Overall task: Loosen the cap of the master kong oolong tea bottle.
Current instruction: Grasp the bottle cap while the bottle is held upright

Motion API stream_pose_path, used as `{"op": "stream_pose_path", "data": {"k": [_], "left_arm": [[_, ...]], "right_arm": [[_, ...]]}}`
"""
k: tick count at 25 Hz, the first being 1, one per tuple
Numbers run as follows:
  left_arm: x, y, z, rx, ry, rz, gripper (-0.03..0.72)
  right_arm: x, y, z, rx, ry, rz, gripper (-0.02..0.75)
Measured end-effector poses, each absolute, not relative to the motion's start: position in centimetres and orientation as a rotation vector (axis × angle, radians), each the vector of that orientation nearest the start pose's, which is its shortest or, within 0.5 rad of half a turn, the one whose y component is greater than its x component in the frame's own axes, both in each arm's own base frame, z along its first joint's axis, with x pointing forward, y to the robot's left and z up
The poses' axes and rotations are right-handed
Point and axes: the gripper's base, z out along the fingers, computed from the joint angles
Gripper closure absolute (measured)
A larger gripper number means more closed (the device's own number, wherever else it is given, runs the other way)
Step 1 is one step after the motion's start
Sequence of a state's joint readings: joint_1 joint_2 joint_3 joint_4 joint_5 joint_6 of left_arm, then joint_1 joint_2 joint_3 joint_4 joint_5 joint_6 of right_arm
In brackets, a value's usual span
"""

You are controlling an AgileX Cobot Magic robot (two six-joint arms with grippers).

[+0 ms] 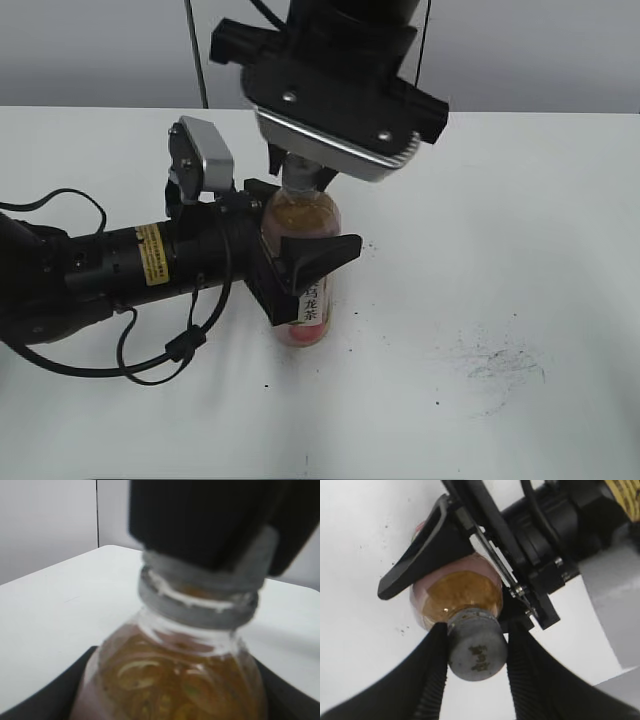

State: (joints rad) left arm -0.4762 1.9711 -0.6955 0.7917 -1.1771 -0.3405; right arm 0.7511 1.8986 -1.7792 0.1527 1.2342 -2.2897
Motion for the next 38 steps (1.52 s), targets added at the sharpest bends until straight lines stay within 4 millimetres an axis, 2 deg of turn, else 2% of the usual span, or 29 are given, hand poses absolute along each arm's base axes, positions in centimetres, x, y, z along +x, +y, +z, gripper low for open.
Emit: {"op": "stream_pose_path", "data": {"k": [2, 6, 8, 14, 17, 20, 23, 26, 29, 34, 38], "left_arm": [[26.35, -20.34, 13.32, 0.950, 1.501, -0.940, 0.241], [26.36, -20.33, 13.32, 0.947, 1.502, -0.940, 0.241], [26.36, -20.33, 13.32, 0.947, 1.502, -0.940, 0.241], [26.36, -20.33, 13.31, 0.947, 1.504, -0.940, 0.241], [26.36, -20.33, 13.31, 0.947, 1.504, -0.940, 0.241], [26.36, -20.33, 13.31, 0.947, 1.504, -0.940, 0.241], [26.36, -20.33, 13.31, 0.947, 1.504, -0.940, 0.241], [26.36, -20.33, 13.31, 0.947, 1.504, -0.940, 0.241], [26.36, -20.33, 13.31, 0.947, 1.504, -0.940, 0.241], [26.36, -20.33, 13.31, 0.946, 1.505, -0.941, 0.241], [26.36, -20.33, 13.31, 0.946, 1.505, -0.941, 0.241]], "right_arm": [[28.91, 28.63, 30.60, -2.769, 0.470, -0.118, 0.410], [29.13, 28.42, 30.58, -2.632, 0.993, -0.070, 0.167], [29.14, 28.41, 30.57, -2.508, 1.271, -0.023, 0.117], [29.00, 28.56, 30.60, -2.029, 1.953, 0.148, 0.184], [28.99, 28.57, 30.60, -1.685, 2.278, 0.226, 0.192], [28.98, 28.59, 30.60, -1.329, 2.527, 0.295, 0.194], [28.97, 28.59, 30.60, -1.031, 2.686, 0.342, 0.194], [28.97, 28.59, 30.60, -0.901, 2.742, 0.360, 0.197], [28.97, 28.60, 30.60, -0.866, 2.756, 0.366, 0.230], [28.88, 28.68, 30.60, -0.863, 2.758, 0.367, 0.339], [28.97, 28.76, 30.34, -0.866, 2.763, 0.362, 0.368]]}}
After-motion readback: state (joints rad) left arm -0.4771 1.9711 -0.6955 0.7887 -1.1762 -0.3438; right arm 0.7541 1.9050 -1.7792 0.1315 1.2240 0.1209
